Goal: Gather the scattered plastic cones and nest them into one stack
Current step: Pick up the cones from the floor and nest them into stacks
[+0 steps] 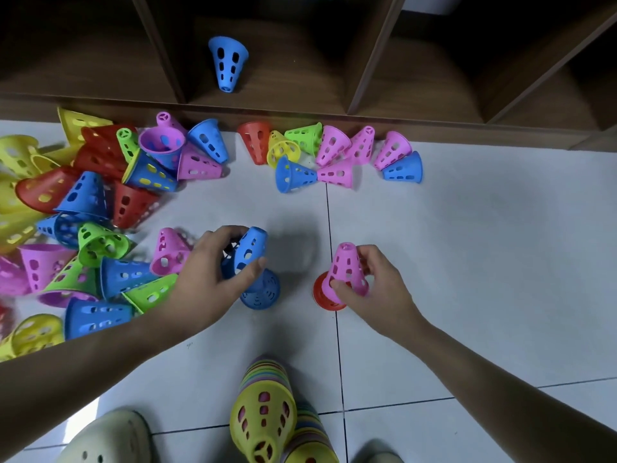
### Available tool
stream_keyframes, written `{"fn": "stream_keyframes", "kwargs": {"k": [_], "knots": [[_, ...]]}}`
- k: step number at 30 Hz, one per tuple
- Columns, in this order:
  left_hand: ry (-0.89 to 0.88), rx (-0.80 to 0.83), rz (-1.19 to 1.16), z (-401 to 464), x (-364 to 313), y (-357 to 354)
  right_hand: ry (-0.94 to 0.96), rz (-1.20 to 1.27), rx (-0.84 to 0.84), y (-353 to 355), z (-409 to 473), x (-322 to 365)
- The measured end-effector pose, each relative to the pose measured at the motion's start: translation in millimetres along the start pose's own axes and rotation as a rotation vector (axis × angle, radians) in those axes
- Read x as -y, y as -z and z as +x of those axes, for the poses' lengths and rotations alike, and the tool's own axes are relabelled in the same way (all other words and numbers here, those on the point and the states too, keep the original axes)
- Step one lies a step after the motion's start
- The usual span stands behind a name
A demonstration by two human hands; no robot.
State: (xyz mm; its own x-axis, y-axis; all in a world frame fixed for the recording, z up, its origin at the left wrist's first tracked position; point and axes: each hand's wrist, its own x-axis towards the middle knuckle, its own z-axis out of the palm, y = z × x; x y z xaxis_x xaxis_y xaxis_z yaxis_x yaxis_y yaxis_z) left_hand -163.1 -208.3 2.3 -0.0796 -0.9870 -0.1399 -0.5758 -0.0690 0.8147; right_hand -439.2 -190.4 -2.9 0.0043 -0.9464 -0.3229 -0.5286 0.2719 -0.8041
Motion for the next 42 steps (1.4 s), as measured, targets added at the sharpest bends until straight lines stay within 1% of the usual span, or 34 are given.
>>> {"fn": "stream_keyframes", "kwargs": {"k": [6,9,12,14,15,19,21,23,26,29,31,34,38,40,42], "knots": [[-0.072,0.050,0.028,-5,-2,-6,0.077,-0.112,0.057,-4,-9,-22],[-0.067,0.083,0.026,-7,4,-10,0.092,-0.170,0.072,-7,-7,-33],[-0.063,0.121,0.055,-7,15,-15,0.103,-0.142,0.129,-7,-4,-40],[-0.084,0.140,0.086,-6,21,-18,0.079,-0.088,0.174,-6,0,-43],[-0.093,0.155,0.100,-5,24,-19,0.067,-0.073,0.171,-5,4,-44],[-0.126,0.255,0.090,4,30,-19,0.093,0.001,0.005,1,29,-43],[-0.161,0.251,0.092,21,31,-20,0.136,0.025,-0.078,6,47,-36],[-0.241,0.211,0.151,52,28,-21,0.211,0.006,-0.139,11,67,-27],[-0.357,0.200,0.341,114,20,-23,0.309,-0.131,-0.151,15,102,-17],[-0.440,0.246,0.586,169,7,-28,0.334,-0.319,-0.132,17,135,-7],[-0.446,0.305,0.719,193,1,-34,0.321,-0.466,-0.091,20,153,4],[-0.405,0.361,0.876,211,-1,-43,0.247,-0.697,-0.002,20,176,19],[-0.301,0.345,0.907,211,5,-46,0.133,-0.811,0.079,12,191,12],[-0.253,0.346,0.893,205,11,-45,0.148,-0.856,0.045,7,189,7],[-0.249,0.332,0.900,199,15,-41,0.158,-0.897,-0.007,6,187,4]]}}
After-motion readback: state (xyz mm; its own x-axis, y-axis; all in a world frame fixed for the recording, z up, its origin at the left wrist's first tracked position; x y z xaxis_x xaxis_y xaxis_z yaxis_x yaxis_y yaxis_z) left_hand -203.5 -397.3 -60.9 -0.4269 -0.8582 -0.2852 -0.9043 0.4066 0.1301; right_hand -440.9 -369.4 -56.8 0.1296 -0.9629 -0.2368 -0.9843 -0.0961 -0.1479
